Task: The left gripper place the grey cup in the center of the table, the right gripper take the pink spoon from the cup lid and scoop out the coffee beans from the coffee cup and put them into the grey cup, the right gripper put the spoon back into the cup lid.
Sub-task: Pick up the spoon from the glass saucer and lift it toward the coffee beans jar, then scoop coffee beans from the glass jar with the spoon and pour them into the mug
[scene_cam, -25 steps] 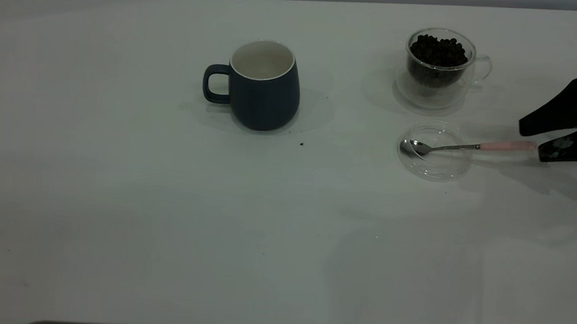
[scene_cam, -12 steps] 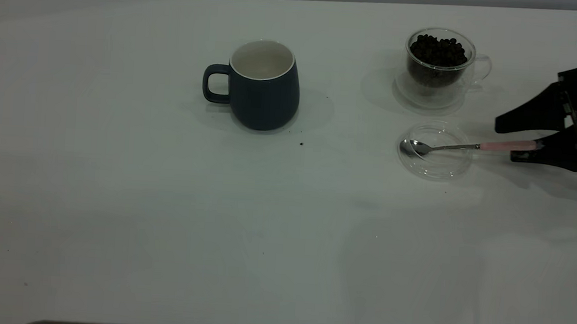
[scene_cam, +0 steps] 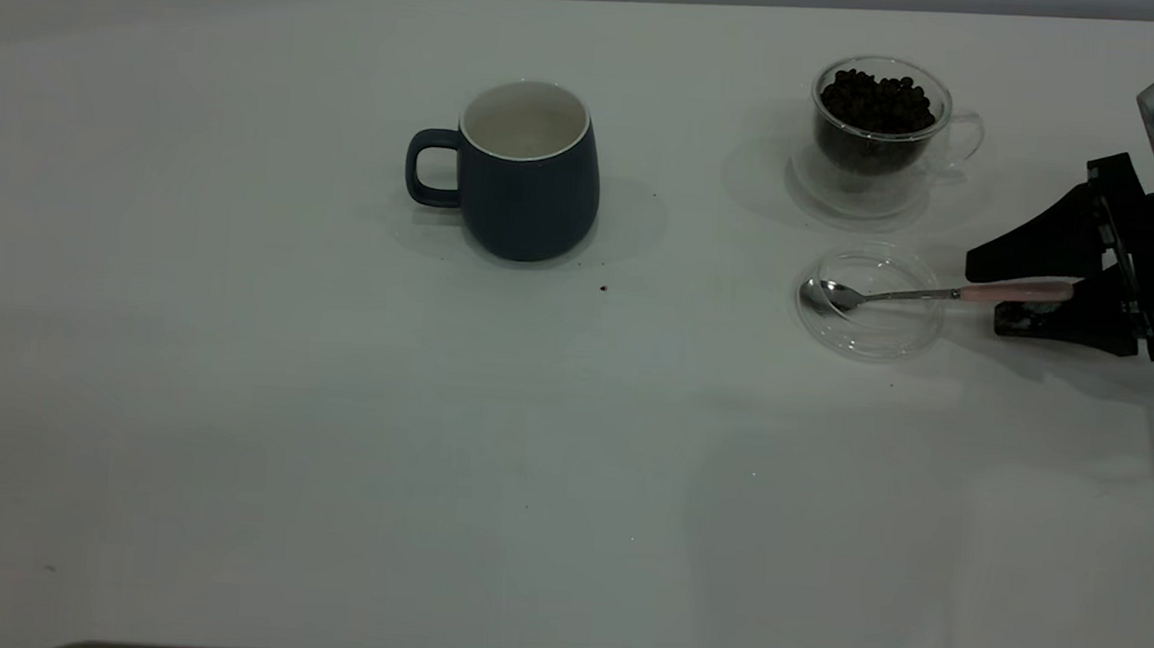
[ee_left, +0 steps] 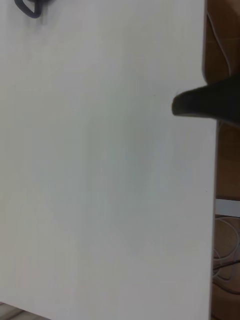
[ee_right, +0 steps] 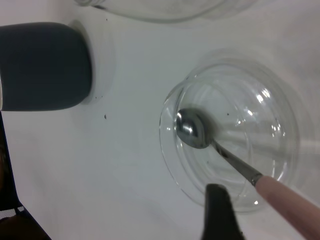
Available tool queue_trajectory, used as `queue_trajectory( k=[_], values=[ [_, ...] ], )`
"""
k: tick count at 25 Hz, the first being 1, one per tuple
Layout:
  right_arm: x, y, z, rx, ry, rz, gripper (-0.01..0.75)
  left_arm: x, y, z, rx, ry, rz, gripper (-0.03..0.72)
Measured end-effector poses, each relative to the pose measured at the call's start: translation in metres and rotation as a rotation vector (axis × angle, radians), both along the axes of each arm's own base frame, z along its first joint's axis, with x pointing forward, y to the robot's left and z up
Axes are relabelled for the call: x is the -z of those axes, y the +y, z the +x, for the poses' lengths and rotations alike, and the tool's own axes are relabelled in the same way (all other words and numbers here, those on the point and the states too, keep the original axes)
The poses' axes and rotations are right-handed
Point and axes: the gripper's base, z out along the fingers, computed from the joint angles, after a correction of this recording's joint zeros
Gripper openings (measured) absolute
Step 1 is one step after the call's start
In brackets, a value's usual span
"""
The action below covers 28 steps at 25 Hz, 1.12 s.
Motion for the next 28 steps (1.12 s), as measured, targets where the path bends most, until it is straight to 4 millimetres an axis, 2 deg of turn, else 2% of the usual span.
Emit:
queue_trajectory(
  k=[4, 7, 9, 14, 18, 22, 28],
  values=[
    [0.0, 0.001, 0.0, -0.006, -0.002, 0.006, 0.345, 0.0, 0.0, 0.0, 0.0, 0.0, 0.0, 0.567],
    [-0.001, 0.002, -0.001, -0.013, -0.004, 0.024, 0.166, 0.0, 0.0, 0.0, 0.0, 0.0, 0.0, 0.567],
    [-0.005, 0.004, -0.001, -0.026, -0.012, 0.059, 0.091, 0.0, 0.0, 0.0, 0.0, 0.0, 0.0, 0.567],
    [-0.016, 0.002, 0.0, -0.097, -0.04, 0.016, 0.096, 0.0, 0.0, 0.0, 0.0, 0.0, 0.0, 0.567],
    [-0.042, -0.002, 0.004, -0.172, -0.106, -0.048, 0.096, 0.0, 0.0, 0.0, 0.0, 0.0, 0.0, 0.567],
    [-0.08, -0.005, 0.011, -0.214, -0.19, -0.104, 0.096, 0.0, 0.0, 0.0, 0.0, 0.0, 0.0, 0.567],
    [-0.146, -0.005, 0.023, -0.256, -0.347, -0.103, 0.096, 0.0, 0.0, 0.0, 0.0, 0.0, 0.0, 0.567]
  ],
)
